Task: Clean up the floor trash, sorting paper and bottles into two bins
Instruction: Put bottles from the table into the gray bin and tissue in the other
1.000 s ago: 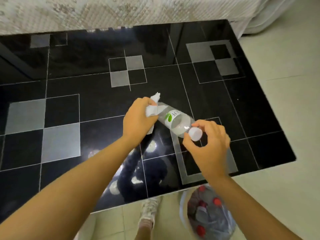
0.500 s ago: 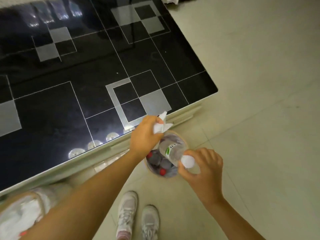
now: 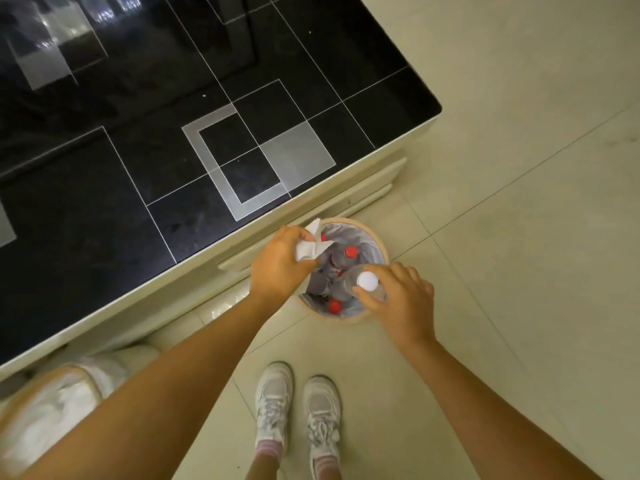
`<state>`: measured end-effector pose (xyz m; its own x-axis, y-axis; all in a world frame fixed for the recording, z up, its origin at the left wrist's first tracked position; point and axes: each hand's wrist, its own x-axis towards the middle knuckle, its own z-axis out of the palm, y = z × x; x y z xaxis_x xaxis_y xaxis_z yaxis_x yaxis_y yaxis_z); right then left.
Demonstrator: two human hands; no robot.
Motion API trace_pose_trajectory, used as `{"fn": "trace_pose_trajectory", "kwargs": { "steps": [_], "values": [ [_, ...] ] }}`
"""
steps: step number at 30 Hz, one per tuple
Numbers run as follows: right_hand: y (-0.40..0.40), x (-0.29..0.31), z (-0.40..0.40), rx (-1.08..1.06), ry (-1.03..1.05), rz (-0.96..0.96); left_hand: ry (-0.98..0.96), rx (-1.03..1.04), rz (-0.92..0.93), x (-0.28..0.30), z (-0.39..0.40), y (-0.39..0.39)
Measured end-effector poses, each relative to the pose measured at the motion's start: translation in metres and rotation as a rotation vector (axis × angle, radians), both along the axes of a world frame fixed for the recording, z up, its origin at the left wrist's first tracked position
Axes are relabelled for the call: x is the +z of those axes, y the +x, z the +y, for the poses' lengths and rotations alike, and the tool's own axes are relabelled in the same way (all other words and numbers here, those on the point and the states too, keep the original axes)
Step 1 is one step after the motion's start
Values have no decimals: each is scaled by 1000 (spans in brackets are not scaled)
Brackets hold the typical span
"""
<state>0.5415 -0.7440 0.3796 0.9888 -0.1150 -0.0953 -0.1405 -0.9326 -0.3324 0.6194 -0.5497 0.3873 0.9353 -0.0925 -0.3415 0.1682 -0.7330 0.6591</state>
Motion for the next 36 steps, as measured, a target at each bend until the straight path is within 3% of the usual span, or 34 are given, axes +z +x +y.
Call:
{"fn": "trace_pose_trajectory", "kwargs": {
  "steps": [10, 21, 36],
  "values": [
    [36, 41, 20, 89, 139, -102, -6, 101, -15, 30, 30, 0],
    [46, 74, 127, 378, 200, -137, -6, 356, -96, 70, 117, -38],
    [-40, 51, 316, 752, 170, -25, 25, 801, 53, 27, 326, -215]
  ]
}}
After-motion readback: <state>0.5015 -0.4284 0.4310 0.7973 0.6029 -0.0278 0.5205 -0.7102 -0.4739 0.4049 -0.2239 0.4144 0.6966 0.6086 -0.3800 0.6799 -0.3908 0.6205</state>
